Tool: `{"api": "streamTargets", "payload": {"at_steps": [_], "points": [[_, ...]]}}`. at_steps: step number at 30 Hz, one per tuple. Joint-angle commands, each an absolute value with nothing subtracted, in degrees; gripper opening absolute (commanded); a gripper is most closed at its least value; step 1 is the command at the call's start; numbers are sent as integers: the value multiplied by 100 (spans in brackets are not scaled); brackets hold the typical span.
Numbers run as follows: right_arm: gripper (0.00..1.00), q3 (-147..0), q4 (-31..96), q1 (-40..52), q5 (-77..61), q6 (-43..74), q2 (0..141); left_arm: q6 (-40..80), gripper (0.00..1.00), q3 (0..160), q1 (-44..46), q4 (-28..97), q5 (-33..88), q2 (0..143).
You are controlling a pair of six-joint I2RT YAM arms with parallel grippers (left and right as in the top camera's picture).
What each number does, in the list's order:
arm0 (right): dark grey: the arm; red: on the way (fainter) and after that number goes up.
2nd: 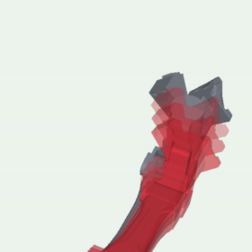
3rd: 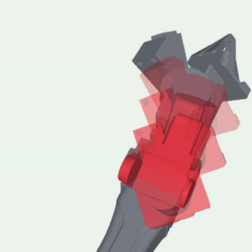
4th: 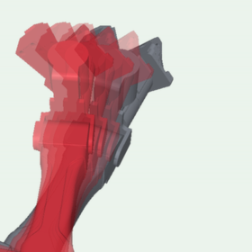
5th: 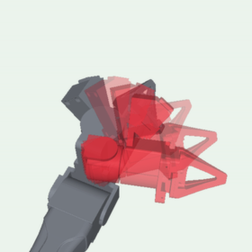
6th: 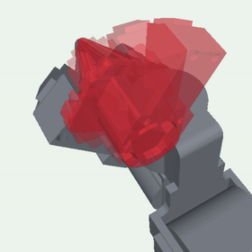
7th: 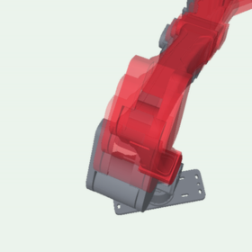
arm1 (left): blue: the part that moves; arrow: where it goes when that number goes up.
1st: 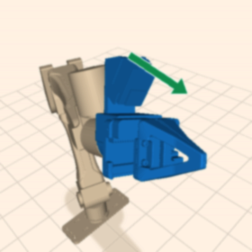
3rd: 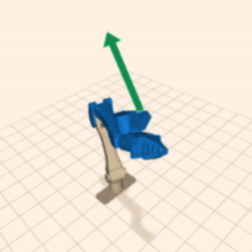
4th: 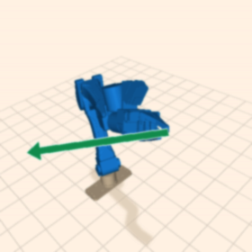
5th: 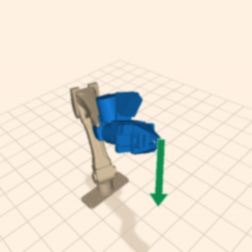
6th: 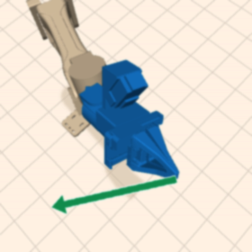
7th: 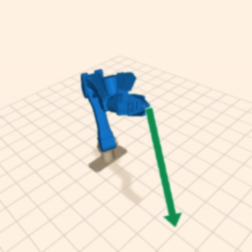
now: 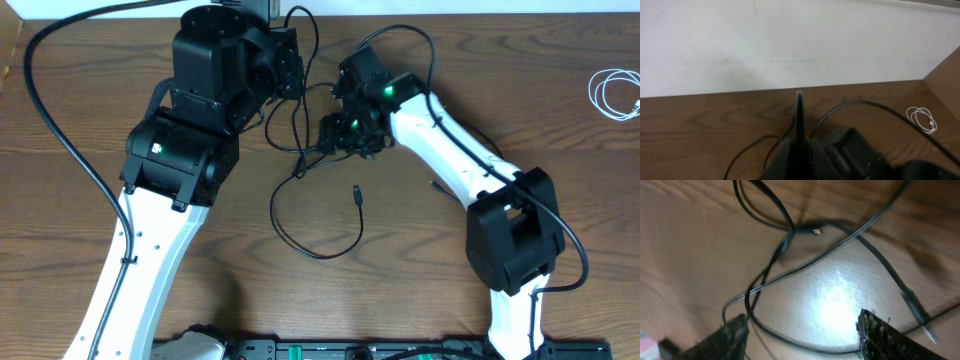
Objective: Untangle cables
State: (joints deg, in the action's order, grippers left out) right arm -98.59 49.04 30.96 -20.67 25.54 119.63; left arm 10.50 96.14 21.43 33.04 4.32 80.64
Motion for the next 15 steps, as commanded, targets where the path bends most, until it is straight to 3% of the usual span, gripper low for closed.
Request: {"api": "streamTargets", "payload": {"at_steps": [1,10,15], "points": [[67,-9491,4622,3271,-1868,2989,12014,1017,7,9614,2117,3315,379,8093],[68,-8958,3931,3321,-1337,3297,12016,1017,8,9614,2117,3330,379,8093],[59,-8794,3813,3328,-1365,3194,12018,1017,7,9614,2117,3334,379,8093]]}}
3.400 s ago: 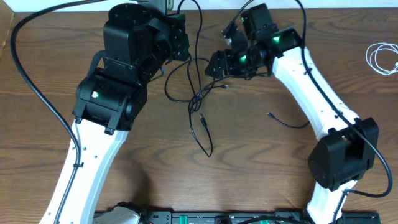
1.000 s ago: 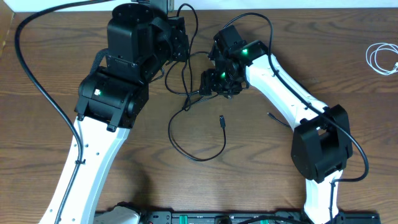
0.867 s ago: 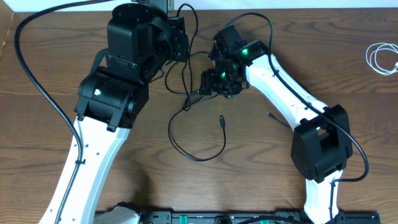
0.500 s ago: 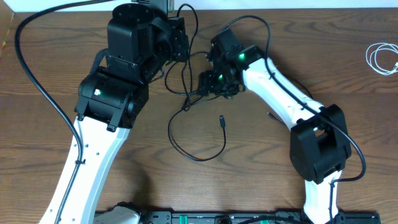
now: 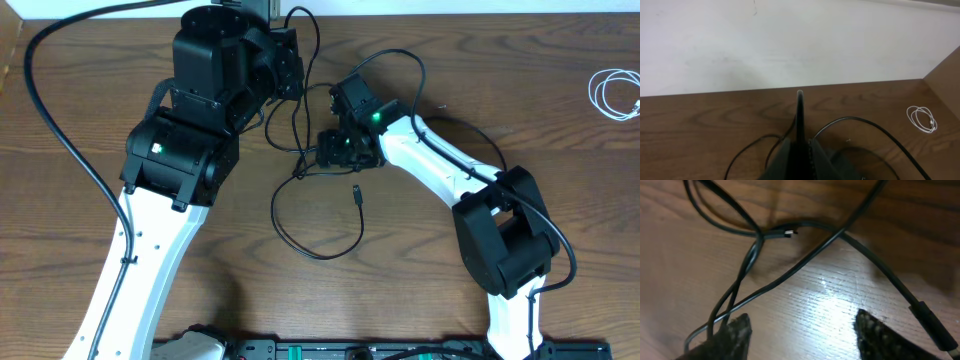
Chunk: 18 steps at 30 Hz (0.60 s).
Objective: Untangle cables
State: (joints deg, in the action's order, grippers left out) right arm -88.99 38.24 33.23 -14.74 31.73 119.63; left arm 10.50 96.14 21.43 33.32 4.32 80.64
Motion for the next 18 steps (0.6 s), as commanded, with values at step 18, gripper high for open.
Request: {"api": "streamTargets", "payload": {"at_steps": [18], "points": [[85,-9301,4488,2554,-4115,-2683,11987,1017,7,9614,2117,3336,377,8093]]}}
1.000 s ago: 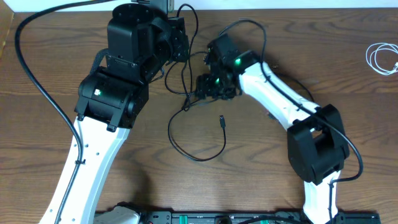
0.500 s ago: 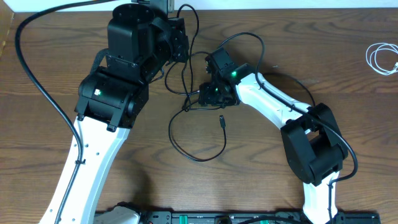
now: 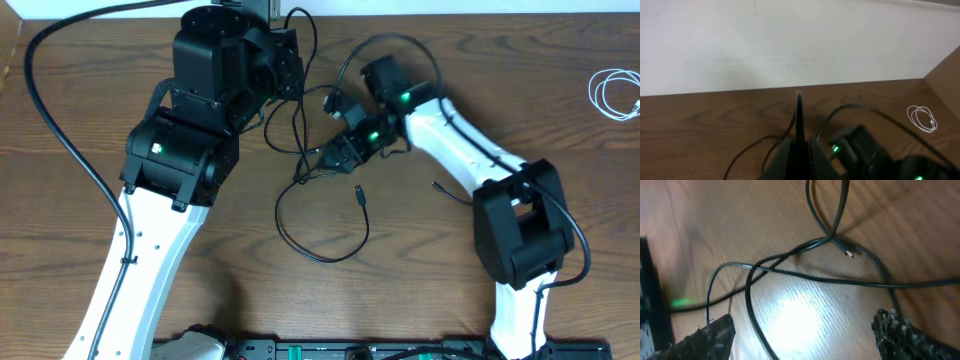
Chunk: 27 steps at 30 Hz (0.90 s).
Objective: Untangle cables
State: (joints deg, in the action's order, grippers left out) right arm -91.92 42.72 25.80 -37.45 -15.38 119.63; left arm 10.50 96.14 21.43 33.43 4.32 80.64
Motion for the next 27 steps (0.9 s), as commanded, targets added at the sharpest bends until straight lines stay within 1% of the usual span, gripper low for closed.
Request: {"api": "streamTargets", "payload": {"at_steps": [1,7,13,18,21,22,24,25,26,27], "points": [[84,-9299,4624,2565,-4117,-2856,11998,1017,8,9614,2117,3336,379,8093],[79,-9299,5194,2858,-4051,-3662,12016,1020,8,9614,2117,3336,379,8093],[72,-9295,5312,3000,-3562,-3697,12038,1020,8,9614,2117,3339,379,8093],[64,-9295,5275,3000,-3376,-3693,12289,1020,7,9614,2117,3339,379,8093],[51,-9295,5253,3000,-3376,-3658,12414,1020,8,9614,2117,3339,379,8093],[45,-9295,5227,3000,-3371,-3601,12414,1020,8,9614,2117,3339,379,8093],[25,-9314,5127,3000,-3374,-3385,12396,1020,7,9614,2117,3339,379,8093],[7,-9371,5063,2991,-3371,-3142,12390,1020,8,9614,2117,3339,379,8093],[1,-9445,5048,2965,-3356,-2893,12374,1020,7,9614,2117,3339,379,8093],[1,-9583,5065,2910,-3354,-2591,12352,1020,7,9614,2117,3339,379,8093]]}}
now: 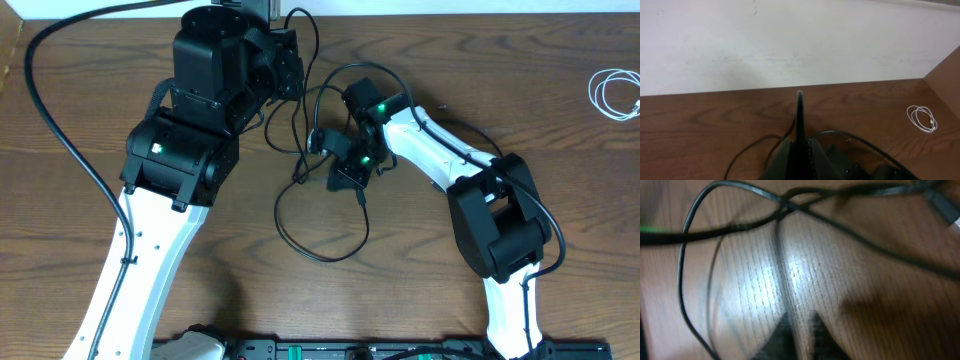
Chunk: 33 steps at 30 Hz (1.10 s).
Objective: Untangle cables
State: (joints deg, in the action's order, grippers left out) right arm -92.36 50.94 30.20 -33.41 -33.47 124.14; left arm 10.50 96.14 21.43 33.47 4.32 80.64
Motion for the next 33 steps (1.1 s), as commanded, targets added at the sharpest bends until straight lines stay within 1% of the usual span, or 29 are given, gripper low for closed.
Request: {"api": "streamTargets", "payload": {"at_steps": [1,5,9,12,13,19,22,26,33], "points": [[1,-9736,5127,2840,-3350,-2364,12315,1017,7,9614,2117,3339,377,8093],[1,-10678,5616,2298,-3354,-1656,12053,1017,7,9614,2117,3336,213,8093],[1,-11601,5975,1520,-3297,-893,11699,1013,7,9614,2115,3336,-204,8090],[1,-12031,6169,893,-2856,-211,11421,1013,8,9614,2099,3334,-609,8090],[1,-12121,6267,526,-2368,145,11244,1011,8,9614,2051,3336,-880,8088],[1,-12121,6840,-423,-996,727,10960,797,7,9616,1704,3116,-1739,8031],[1,-12055,7122,-757,-781,814,10984,711,7,9623,1455,2742,-1879,7894],[1,-11826,7179,-982,-683,814,10989,572,7,9625,1146,2095,-1874,7564],[1,-11308,7083,-1066,-56,982,11000,71,8,9625,733,1210,-1879,6952]]}}
